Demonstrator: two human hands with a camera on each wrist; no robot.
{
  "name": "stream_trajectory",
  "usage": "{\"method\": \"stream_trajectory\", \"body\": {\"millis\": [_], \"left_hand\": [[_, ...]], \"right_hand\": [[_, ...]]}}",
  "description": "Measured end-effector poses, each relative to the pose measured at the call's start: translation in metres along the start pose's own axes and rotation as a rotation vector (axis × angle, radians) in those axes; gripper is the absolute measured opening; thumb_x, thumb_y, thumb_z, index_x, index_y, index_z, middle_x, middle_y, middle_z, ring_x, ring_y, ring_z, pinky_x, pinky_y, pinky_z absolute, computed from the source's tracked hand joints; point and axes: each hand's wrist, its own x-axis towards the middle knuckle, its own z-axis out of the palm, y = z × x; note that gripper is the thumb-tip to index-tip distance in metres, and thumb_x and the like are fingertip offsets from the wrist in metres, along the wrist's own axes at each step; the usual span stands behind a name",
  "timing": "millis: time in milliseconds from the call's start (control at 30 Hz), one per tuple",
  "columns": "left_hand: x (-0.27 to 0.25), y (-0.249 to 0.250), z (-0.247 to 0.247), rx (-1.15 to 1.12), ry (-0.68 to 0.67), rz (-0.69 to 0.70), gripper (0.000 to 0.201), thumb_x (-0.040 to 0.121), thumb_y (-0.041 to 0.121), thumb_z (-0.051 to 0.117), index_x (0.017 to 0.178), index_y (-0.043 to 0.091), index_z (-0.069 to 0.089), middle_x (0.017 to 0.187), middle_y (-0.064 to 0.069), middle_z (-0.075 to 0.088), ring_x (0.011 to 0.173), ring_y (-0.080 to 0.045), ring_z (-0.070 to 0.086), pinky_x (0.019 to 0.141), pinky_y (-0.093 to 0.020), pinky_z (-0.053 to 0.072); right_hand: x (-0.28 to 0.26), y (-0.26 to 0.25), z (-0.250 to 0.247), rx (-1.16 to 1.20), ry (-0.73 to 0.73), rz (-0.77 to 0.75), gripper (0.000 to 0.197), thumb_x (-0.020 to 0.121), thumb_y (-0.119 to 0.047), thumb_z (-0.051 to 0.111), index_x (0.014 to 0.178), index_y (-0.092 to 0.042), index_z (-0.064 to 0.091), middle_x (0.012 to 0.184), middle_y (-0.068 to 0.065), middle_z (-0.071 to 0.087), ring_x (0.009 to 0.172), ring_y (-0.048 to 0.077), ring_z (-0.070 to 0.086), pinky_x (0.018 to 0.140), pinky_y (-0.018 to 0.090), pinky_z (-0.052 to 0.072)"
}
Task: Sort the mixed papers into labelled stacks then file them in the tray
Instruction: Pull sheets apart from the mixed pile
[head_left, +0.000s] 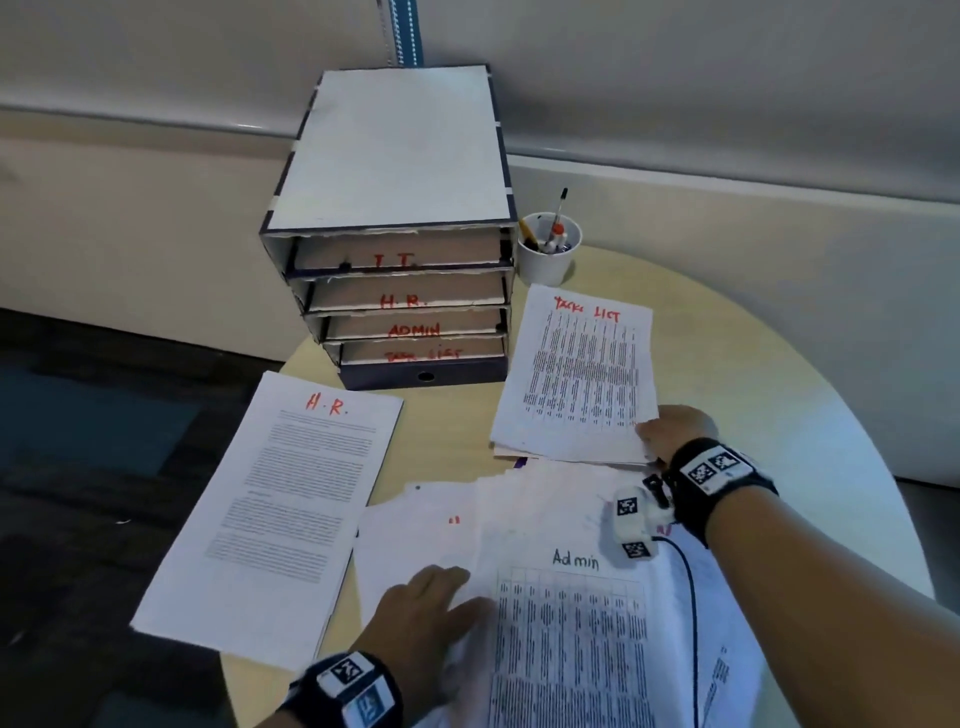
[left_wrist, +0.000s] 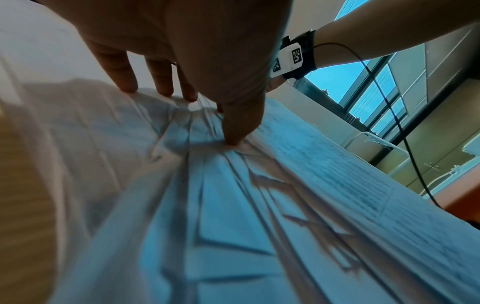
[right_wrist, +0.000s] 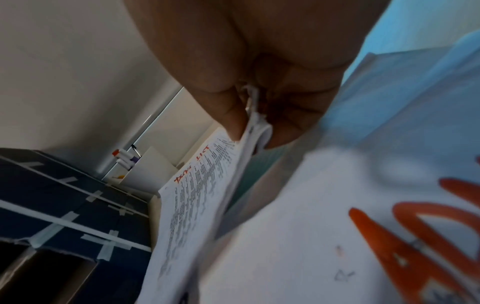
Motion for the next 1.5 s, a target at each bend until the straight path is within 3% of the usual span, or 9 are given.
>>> {"method": "stream_trajectory", "body": {"millis": [167,267,400,533,667,833,1033,1233,1500], "left_hand": [[0.001,0.000,0.008,0.003,0.025,-0.015,0.075,0.083,0.042,0.061,0.146,0.044,0.021,0.160,0.000,0.016,0.146,-0.026,0.015,0.110,-0.047,0.031],[0.000,0.000,0.011,0.001,0.034,-0.011,0.070,0.083,0.042,0.061,0.143,0.045,0.024,0.159,0.001,0.019,0.146,-0.025,0.019,0.109,-0.046,0.033],[-0.002,0.002,0.013,-0.018,0.055,-0.029,0.067,0.083,0.040,0.063,0.142,0.044,0.032,0.160,0.001,0.023,0.148,-0.027,0.021,0.111,-0.047,0.033],[-0.005,0.008,0.001,-0.074,0.040,-0.072,0.063,0.087,0.037,0.060,0.144,0.041,0.034,0.160,0.005,0.018,0.148,-0.021,0.013,0.117,-0.044,0.025],[-0.009,0.009,-0.009,-0.096,0.003,-0.084,0.052,0.087,0.044,0.057,0.137,0.037,0.046,0.140,0.005,0.034,0.130,-0.021,0.034,0.102,-0.038,0.038],[-0.014,0.019,-0.010,-0.352,-0.045,-0.188,0.065,0.083,0.050,0.066,0.138,0.032,0.034,0.114,0.003,0.049,0.094,-0.017,0.056,0.081,-0.034,0.051],[0.005,0.037,-0.016,-0.801,0.143,-0.478,0.067,0.080,0.034,0.078,0.131,0.019,0.038,0.092,0.000,0.052,0.075,-0.018,0.054,0.059,-0.027,0.044],[-0.002,0.027,-0.016,-0.711,0.273,-0.424,0.024,0.086,0.018,0.070,0.082,0.021,0.047,0.070,0.003,0.049,0.062,-0.017,0.042,0.056,-0.026,0.036],[-0.021,0.033,-0.022,-0.842,0.116,-0.017,0.044,0.084,0.011,0.075,0.059,0.036,0.049,0.054,0.015,0.040,0.055,-0.002,0.035,0.056,-0.017,0.030]], "right_hand": [[0.004,-0.002,0.007,0.133,0.013,-0.012,0.018,0.092,-0.012,0.060,0.107,-0.010,0.069,0.100,0.006,0.066,0.093,0.025,0.062,0.088,0.038,0.056],[-0.001,0.002,0.004,0.243,0.105,0.027,0.020,0.092,-0.012,0.057,0.104,-0.009,0.072,0.089,0.010,0.073,0.072,0.026,0.066,0.075,0.035,0.059],[-0.024,0.014,-0.004,0.374,0.262,0.001,0.058,0.094,-0.036,0.062,0.145,-0.013,0.047,0.141,0.008,0.057,0.122,0.028,0.056,0.102,0.033,0.042],[-0.079,0.056,0.003,0.329,0.348,-0.075,0.044,0.093,-0.036,0.063,0.133,-0.016,0.057,0.128,0.007,0.064,0.109,0.025,0.059,0.099,0.035,0.044],[-0.140,0.121,0.042,0.005,0.160,-0.061,0.037,0.091,-0.035,0.064,0.123,-0.018,0.062,0.119,0.008,0.065,0.092,0.019,0.053,0.092,0.030,0.044],[-0.185,0.155,0.092,-0.072,-0.046,-0.028,0.090,0.077,-0.049,0.076,0.150,-0.020,0.031,0.140,0.007,0.041,0.130,0.023,0.045,0.111,0.035,0.036],[-0.188,0.151,0.098,0.084,-0.070,-0.058,0.081,0.081,-0.038,0.078,0.148,-0.026,0.035,0.103,-0.001,0.061,0.097,0.017,0.060,0.091,0.034,0.051],[-0.192,0.153,0.099,0.173,-0.060,-0.033,0.080,0.076,-0.045,0.080,0.143,-0.026,0.041,0.105,-0.005,0.055,0.092,0.012,0.056,0.082,0.026,0.043],[-0.191,0.164,0.091,0.480,0.020,-0.104,0.077,0.075,-0.030,0.085,0.140,-0.033,0.044,0.120,-0.008,0.058,0.102,0.012,0.059,0.083,0.027,0.048]]}}
